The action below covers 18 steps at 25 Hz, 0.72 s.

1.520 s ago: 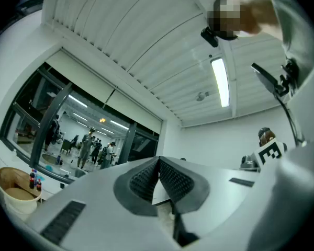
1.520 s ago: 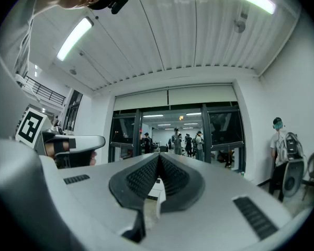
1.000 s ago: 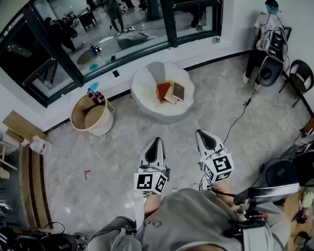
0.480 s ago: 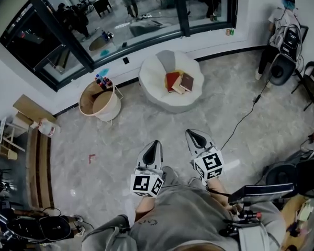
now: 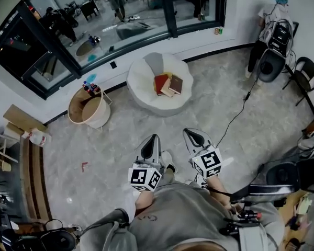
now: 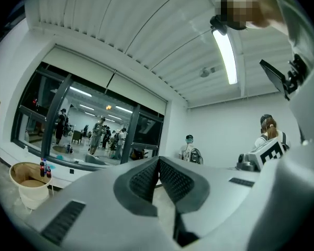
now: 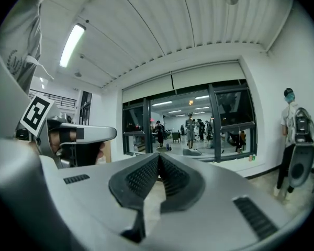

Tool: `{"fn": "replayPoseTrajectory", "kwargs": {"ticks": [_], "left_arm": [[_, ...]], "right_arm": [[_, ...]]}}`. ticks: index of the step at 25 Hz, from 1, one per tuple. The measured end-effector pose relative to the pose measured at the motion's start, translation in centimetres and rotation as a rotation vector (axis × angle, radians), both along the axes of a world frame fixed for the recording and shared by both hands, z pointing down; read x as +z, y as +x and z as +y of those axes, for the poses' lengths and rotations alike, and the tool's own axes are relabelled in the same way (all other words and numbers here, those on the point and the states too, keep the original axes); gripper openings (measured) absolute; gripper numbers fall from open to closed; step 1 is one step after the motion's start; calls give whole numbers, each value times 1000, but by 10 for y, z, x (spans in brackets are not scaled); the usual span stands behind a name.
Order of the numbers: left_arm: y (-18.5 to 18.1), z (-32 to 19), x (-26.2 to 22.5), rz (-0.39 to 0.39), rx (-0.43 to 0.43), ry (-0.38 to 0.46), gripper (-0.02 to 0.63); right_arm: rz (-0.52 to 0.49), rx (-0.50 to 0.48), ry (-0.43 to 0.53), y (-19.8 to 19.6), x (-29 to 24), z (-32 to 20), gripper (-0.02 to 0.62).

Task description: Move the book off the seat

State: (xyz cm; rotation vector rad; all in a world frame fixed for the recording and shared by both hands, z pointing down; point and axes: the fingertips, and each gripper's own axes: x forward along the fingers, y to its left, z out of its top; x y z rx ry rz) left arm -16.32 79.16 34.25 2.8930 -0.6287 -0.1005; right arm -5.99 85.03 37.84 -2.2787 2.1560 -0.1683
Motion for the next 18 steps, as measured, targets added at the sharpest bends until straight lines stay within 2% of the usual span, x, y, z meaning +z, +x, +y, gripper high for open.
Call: {"fn": "replayPoseTrajectory", "kwargs": {"ticks": [5, 9, 18], "left_arm": [[45, -28, 12, 16, 85, -41, 12], [75, -69, 9, 54, 107, -51, 12], [104, -205, 6, 53, 128, -9, 12]], "right_arm": [[3, 55, -27, 31, -2, -23, 14], [12, 55, -58, 53, 1, -68, 14], [53, 47, -60, 89, -19, -193, 14]]}}
